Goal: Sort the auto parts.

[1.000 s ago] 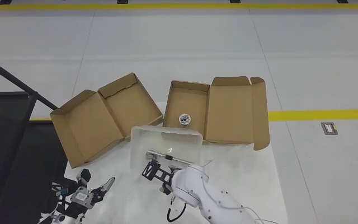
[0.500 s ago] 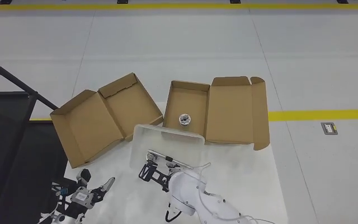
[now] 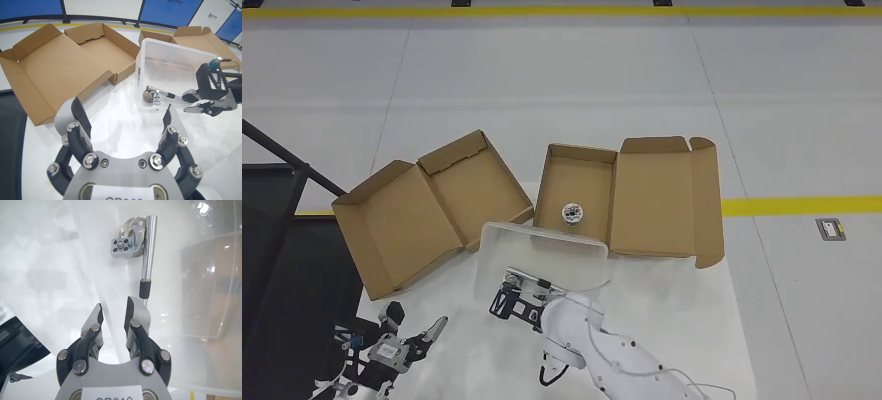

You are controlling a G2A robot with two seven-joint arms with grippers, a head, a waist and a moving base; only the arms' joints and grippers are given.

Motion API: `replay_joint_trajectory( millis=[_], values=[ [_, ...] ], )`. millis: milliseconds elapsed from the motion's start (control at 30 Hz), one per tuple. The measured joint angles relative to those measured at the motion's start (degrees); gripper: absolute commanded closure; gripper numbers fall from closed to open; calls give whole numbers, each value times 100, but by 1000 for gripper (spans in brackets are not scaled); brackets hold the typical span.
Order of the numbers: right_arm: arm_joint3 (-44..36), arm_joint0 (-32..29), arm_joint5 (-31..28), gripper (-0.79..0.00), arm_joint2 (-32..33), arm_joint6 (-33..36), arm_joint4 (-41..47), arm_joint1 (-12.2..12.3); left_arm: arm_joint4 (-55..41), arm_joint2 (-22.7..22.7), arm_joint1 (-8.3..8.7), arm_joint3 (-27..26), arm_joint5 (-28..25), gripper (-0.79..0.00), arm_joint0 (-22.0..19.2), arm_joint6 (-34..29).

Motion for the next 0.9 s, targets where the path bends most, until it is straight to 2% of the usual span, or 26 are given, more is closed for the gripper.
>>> replay_joint_trajectory(
  millis=[133,233,333,400,467,900],
  values=[
    [94,37,-50,-283,10,1,48,-40,0,0,0,0,0,-785,0,0],
    [153,63,-87,-179,19,38,86,-68,0,0,0,0,0,-785,0,0],
    [185,80,-122,-151,27,47,104,-92,0,0,0,0,0,-785,0,0],
    [187,79,-142,-55,30,53,101,-106,0,0,0,0,0,-785,0,0],
    [164,66,-154,0,29,73,83,-117,0,0,0,0,0,-785,0,0],
    [-496,-293,-545,0,12,240,-205,-79,0,0,0,0,0,-785,0,0]
  ],
)
